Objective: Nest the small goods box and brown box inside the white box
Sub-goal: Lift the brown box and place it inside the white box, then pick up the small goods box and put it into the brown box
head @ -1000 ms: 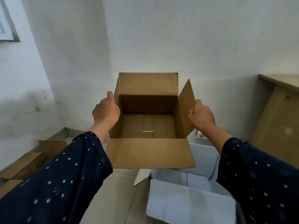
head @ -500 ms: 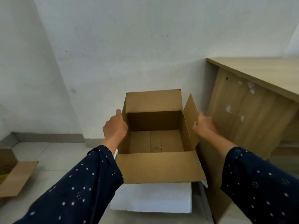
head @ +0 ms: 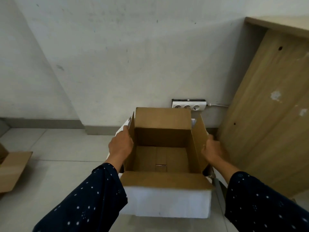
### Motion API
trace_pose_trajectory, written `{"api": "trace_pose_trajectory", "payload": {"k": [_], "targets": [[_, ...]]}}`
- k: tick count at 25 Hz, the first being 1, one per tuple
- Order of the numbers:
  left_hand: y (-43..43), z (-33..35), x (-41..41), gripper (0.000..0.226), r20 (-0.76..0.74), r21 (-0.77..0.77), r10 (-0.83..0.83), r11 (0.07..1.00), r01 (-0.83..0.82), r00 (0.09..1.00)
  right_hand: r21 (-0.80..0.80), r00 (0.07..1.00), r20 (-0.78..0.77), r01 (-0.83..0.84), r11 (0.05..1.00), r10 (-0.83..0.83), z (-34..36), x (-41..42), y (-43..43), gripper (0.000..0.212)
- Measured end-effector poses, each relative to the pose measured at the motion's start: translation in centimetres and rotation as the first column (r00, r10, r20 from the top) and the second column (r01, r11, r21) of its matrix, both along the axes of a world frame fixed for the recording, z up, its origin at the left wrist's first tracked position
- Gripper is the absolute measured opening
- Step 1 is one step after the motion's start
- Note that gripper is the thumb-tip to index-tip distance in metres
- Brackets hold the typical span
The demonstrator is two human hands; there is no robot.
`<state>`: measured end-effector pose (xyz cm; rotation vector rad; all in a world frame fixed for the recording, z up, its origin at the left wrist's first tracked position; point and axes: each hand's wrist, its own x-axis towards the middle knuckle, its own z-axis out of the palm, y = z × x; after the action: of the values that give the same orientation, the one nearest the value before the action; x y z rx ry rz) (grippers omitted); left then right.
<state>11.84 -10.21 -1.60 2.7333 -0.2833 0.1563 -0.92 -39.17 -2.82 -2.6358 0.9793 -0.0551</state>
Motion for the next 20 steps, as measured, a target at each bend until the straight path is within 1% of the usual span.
{"api": "trace_pose_trajectory", "payload": {"k": [3,6,8,10,12,16,20], "targets": [[0.4,-1.5,0.7,0.027,-0.027,0.015,-0.011,1.000,0.012,1.000,-0.010,0.999,-0.036,-0.004,1.000,0.003,-1.6,0.3,0.3,0.041],[1.0,-3.0,0.8,0.026,-0.050,0.015,0.001,1.000,-0.001,0.999,-0.050,0.997,-0.082,0.006,0.999,-0.010,-2.9,0.5,0.5,0.042],[1.5,-3.3,0.9,0.024,-0.042,0.011,0.008,1.000,-0.008,0.999,-0.056,0.999,-0.042,0.028,0.998,-0.030,-3.0,0.5,1.0,0.044],[2.3,-3.1,1.2,0.025,-0.031,-0.001,-0.009,1.000,0.009,0.999,-0.117,1.000,0.014,0.020,0.993,-0.018,-2.6,0.8,1.9,0.050],[3.6,-2.7,1.5,0.029,-0.037,-0.006,-0.025,1.000,0.025,0.999,-0.186,0.999,0.026,-0.025,0.982,0.030,-2.0,1.6,3.0,0.052],[8.6,-2.2,1.8,0.036,-0.049,0.020,-0.011,1.000,0.012,0.999,-0.110,0.990,0.032,-0.133,0.985,0.137,-0.1,4.2,8.0,0.051],[15.6,-1.4,2.2,0.043,-0.087,0.038,0.050,0.998,-0.046,0.995,-0.130,0.963,0.030,-0.261,0.957,0.266,1.3,6.9,15.4,0.052]]}}
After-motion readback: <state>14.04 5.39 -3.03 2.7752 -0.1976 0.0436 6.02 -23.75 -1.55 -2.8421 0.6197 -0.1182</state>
